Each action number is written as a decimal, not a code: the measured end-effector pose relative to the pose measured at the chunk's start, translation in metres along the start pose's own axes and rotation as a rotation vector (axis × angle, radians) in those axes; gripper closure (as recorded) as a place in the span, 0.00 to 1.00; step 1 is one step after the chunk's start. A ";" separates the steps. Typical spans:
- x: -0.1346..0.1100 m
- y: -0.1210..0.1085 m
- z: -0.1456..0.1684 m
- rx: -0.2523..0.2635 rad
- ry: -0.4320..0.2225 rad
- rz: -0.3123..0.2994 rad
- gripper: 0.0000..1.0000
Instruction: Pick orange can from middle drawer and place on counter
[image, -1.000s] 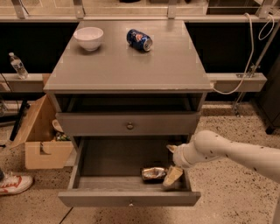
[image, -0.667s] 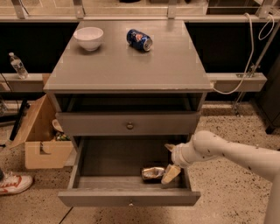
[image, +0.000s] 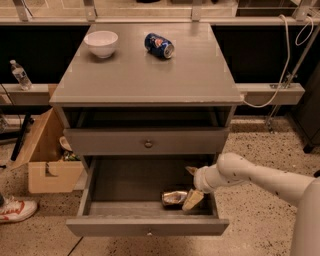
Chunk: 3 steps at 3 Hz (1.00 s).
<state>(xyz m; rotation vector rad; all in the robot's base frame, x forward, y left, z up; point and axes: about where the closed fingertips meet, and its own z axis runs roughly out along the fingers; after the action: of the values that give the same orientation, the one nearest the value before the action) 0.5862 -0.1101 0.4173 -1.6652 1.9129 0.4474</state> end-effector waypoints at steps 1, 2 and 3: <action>0.010 0.009 0.022 -0.036 0.000 0.005 0.03; 0.014 0.016 0.034 -0.063 -0.006 0.010 0.26; 0.014 0.021 0.037 -0.075 -0.021 0.010 0.49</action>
Offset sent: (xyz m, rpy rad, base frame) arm -0.0130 0.0129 -0.0495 0.0185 0.0774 0.0409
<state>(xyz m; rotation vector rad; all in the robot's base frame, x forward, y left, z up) 0.5716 -0.0961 0.3769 -1.6919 1.9120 0.5440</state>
